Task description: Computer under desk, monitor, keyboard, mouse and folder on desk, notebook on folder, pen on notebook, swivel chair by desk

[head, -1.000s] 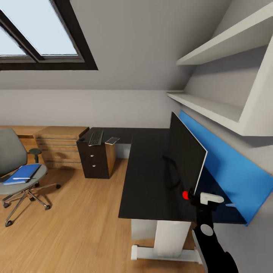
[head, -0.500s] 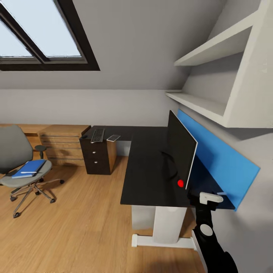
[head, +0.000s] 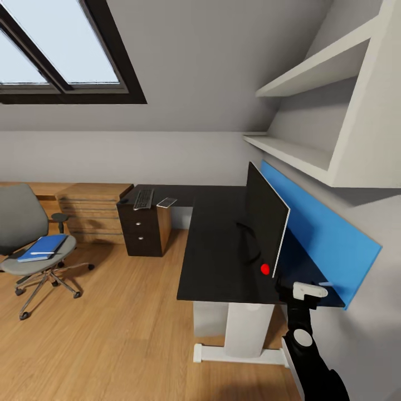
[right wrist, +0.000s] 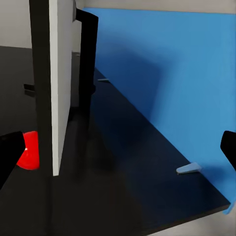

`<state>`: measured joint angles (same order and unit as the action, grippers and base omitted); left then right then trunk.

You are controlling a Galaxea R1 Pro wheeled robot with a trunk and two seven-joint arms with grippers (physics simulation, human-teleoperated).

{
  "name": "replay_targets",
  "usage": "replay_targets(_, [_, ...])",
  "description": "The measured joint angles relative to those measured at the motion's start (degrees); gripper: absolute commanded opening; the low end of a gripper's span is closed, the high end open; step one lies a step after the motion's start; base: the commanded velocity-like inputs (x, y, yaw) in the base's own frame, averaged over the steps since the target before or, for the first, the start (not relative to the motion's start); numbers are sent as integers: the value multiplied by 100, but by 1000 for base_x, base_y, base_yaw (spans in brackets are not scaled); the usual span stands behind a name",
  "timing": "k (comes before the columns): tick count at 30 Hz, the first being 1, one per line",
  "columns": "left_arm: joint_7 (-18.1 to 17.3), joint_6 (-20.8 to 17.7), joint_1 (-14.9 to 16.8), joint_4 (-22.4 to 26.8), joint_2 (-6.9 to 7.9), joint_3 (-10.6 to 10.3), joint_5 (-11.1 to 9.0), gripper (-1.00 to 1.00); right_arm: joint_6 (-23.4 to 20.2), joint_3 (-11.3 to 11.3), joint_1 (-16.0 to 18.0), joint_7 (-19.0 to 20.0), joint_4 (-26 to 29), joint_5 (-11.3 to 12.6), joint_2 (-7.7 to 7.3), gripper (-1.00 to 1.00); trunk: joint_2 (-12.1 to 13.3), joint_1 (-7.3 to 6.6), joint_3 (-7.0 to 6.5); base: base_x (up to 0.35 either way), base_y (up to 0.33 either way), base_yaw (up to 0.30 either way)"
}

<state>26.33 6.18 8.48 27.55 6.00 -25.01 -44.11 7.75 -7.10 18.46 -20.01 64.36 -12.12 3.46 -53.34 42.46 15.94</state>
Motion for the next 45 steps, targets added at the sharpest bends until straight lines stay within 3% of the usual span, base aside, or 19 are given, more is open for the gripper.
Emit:
replay_targets(11, [-2,0,0,0,0,3,-2,100,0,36,-4,25,-106,17,5,100,1,4,0,-160,0,0])
replay_targets(14, [-2,0,0,2,0,1,3,100,193,115,-2,34,-583,16,2,100,1,4,0,-337,0,0])
replay_targets(17, [-2,0,0,4,-5,-13,15,100,765,149,0,39,-1249,6,-15,100,1,4,0,-337,0,0])
replay_targets(21, [-2,0,0,5,-24,-29,28,100,1151,145,-4,31,-1778,10,-29,100,1,4,0,-337,0,0])
replay_targets(32, [-14,23,0,63,-60,-55,46,100,1611,142,-399,5,-2866,20,-69,100,0,0,0,-143,0,0])
replay_targets(35, [-20,60,0,63,-96,-58,43,100,1793,152,-435,16,-3433,36,-67,100,119,-65,-53,-5,0,0])
replay_targets(45, [-12,54,0,31,-105,-61,27,100,1870,180,-445,40,-3852,50,-45,100,521,-285,-233,-1,0,0])
